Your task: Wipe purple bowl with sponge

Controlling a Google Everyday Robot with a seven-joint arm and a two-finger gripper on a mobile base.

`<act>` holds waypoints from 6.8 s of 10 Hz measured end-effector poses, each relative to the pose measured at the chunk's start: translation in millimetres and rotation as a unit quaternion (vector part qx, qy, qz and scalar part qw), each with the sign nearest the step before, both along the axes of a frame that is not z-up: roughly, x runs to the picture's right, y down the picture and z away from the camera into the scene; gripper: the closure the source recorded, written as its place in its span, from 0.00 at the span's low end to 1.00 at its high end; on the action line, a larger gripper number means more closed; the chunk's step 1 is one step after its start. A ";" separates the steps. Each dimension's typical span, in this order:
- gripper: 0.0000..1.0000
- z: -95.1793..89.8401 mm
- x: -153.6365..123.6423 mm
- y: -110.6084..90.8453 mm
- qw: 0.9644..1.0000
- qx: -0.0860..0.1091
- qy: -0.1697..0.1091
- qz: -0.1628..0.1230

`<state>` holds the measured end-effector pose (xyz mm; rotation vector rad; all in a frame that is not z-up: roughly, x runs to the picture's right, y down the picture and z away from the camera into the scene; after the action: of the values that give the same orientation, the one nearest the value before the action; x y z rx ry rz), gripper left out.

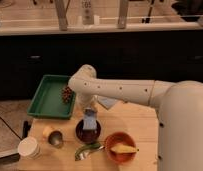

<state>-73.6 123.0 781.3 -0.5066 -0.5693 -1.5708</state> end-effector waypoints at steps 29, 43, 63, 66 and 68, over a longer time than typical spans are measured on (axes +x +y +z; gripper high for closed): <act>1.00 -9.1 -20.0 16.8 0.998 -0.018 -0.032 -0.047; 1.00 -30.1 30.9 69.8 0.998 -0.015 -0.047 -0.031; 1.00 -25.8 -5.8 27.5 0.994 -0.027 -0.090 -0.050; 1.00 -25.7 -6.2 27.4 0.994 -0.026 -0.090 -0.049; 1.00 -25.6 -6.2 27.3 0.994 -0.026 -0.090 -0.049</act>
<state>-79.8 150.3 755.7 -0.4393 -0.7342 -1.7095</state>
